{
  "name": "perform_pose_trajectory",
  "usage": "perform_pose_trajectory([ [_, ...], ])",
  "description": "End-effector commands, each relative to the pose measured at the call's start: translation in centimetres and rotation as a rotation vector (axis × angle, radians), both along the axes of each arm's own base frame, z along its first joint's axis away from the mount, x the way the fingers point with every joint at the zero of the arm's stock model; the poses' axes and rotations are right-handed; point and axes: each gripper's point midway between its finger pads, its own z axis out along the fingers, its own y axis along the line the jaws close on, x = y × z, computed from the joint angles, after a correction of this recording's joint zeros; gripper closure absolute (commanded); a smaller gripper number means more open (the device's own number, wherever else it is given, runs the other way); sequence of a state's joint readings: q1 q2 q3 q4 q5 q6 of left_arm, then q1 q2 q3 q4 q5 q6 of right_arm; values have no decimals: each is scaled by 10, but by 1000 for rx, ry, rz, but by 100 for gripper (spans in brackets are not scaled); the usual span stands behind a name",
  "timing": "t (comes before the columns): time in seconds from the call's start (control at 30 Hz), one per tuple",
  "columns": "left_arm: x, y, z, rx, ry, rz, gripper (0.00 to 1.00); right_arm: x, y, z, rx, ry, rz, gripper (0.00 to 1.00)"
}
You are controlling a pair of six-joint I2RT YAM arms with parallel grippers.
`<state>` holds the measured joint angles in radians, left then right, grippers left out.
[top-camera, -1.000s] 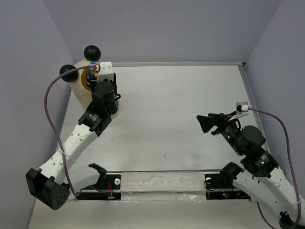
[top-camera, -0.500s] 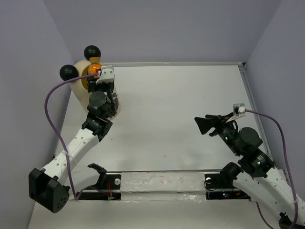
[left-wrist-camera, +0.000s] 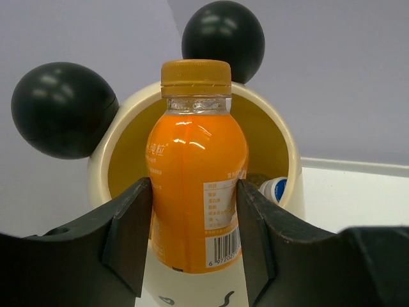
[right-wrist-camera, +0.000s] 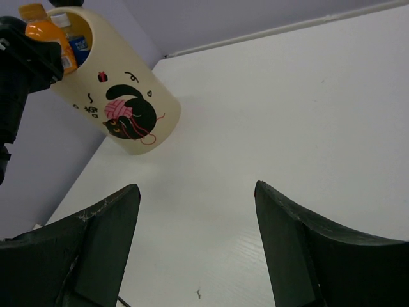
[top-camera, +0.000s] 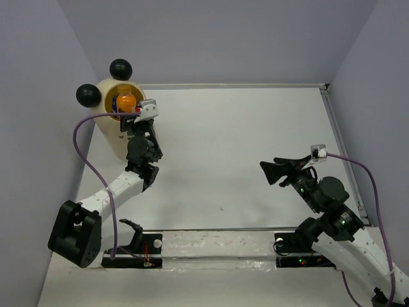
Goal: Put the plastic bottles in the bin
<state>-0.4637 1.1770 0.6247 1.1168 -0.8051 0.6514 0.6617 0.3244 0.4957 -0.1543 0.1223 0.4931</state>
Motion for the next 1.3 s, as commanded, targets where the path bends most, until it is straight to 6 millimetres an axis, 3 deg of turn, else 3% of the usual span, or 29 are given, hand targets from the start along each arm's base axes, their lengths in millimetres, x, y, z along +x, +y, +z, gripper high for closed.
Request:
perform_pose_trajectory([
  [0.0,-16,23,-1,-118,-69,116,40,-6,-3,20,51,-81,11,22],
  [0.03,-15,21,-1,-143,-80,100,24,-6,-2,19,51,-81,14,22],
  [0.1,-13,19,-2,-146,-55,91,4,-5,-1,17,43,-72,15,22],
  [0.13,-12,19,-3,-156,-47,96,1,-5,1,18,40,-70,23,22],
  [0.53,-5,18,19,-212,-25,76,1,-9,9,29,40,-69,72,23],
  [0.63,-6,20,41,-249,-64,59,1,-10,9,30,37,-64,77,23],
  [0.67,-5,17,40,-245,-31,49,1,-10,9,31,37,-64,78,23],
  [0.77,-10,9,80,-333,-79,-44,1,-11,10,33,33,-66,83,23],
  [0.8,-11,5,75,-346,-54,-75,1,-11,9,34,31,-68,83,23],
  [0.83,-18,3,102,-413,-109,-119,1,-9,9,33,21,-62,78,21],
  [0.87,-19,-4,100,-411,-53,-162,1,-9,10,32,13,-59,78,20],
  [0.9,-26,-7,124,-442,-87,-211,1,-7,10,30,0,-51,76,19],
  [1.0,-44,-27,146,-484,-79,-389,1,-8,9,39,-5,-62,73,10],
  [1.07,-59,-40,152,-511,-61,-495,1,-10,4,48,-13,-70,60,0],
  [1.17,-74,-55,150,-528,-30,-608,1,-13,-9,64,-15,-93,16,0],
  [1.27,-104,-86,142,-517,46,-834,1,-21,-30,90,-9,-148,-47,0],
])
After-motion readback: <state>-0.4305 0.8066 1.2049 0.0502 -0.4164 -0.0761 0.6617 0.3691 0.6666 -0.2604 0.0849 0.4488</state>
